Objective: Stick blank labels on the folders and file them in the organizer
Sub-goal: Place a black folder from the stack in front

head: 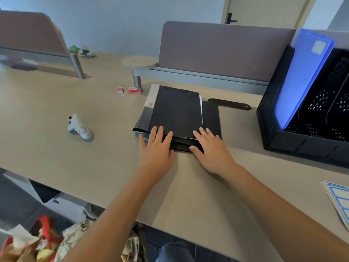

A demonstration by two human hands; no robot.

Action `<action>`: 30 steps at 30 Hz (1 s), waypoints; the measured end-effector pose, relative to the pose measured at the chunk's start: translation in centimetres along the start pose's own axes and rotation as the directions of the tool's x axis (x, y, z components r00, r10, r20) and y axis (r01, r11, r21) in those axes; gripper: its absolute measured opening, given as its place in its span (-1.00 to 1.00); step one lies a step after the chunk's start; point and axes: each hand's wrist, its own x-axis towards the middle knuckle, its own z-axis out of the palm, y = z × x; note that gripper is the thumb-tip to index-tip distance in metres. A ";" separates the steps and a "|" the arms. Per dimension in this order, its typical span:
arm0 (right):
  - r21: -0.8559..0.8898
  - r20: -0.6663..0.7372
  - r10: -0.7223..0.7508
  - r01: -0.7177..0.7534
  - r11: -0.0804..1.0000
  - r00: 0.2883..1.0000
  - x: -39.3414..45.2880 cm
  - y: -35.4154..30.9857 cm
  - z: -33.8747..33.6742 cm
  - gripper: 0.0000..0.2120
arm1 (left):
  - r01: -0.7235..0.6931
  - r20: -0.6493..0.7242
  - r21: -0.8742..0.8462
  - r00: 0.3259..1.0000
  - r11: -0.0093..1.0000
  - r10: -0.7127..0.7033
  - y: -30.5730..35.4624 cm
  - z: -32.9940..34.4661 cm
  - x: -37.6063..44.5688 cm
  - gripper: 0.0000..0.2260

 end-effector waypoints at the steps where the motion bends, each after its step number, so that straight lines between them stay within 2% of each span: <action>1: -0.016 0.001 0.001 -0.001 1.000 1.000 -0.3 0.1 0.2 -0.38 | -0.007 0.001 -0.001 1.000 1.000 0.007 0.1 0.1 -0.3 -0.46; 5: -0.036 -0.004 0.001 -0.001 0.999 1.000 -2.1 0.2 0.2 -0.39 | -0.023 -0.035 -0.017 0.999 1.000 0.022 1.0 -0.1 -2.1 -0.48; 9: -0.063 0.027 -0.019 0.020 0.998 0.999 -5.2 0.2 0.0 -0.38 | -0.022 -0.015 -0.009 1.000 1.000 0.022 1.9 -0.9 -4.6 -0.51; 17: -0.016 0.034 0.010 -0.009 1.000 0.999 -15.8 0.5 -0.5 -0.40 | -0.012 0.018 -0.001 1.000 1.000 0.012 5.7 -4.3 -10.8 -0.58; 23: -0.006 0.020 0.062 -0.062 0.998 0.998 -26.3 2.0 -1.2 -0.40 | -0.121 0.049 -0.075 0.991 0.990 0.125 9.8 -4.4 -15.7 -0.52; 27: 0.024 -0.017 0.120 -0.119 0.993 0.993 -32.7 3.4 -1.3 -0.23 | -0.204 0.092 -0.137 0.972 0.969 0.217 12.7 -4.5 -18.6 -0.48; 30: 0.052 -0.038 0.156 -0.154 0.987 0.987 -35.8 4.5 -1.1 -0.25 | -0.241 0.098 -0.127 0.962 0.962 0.254 14.7 -4.9 -20.3 -0.46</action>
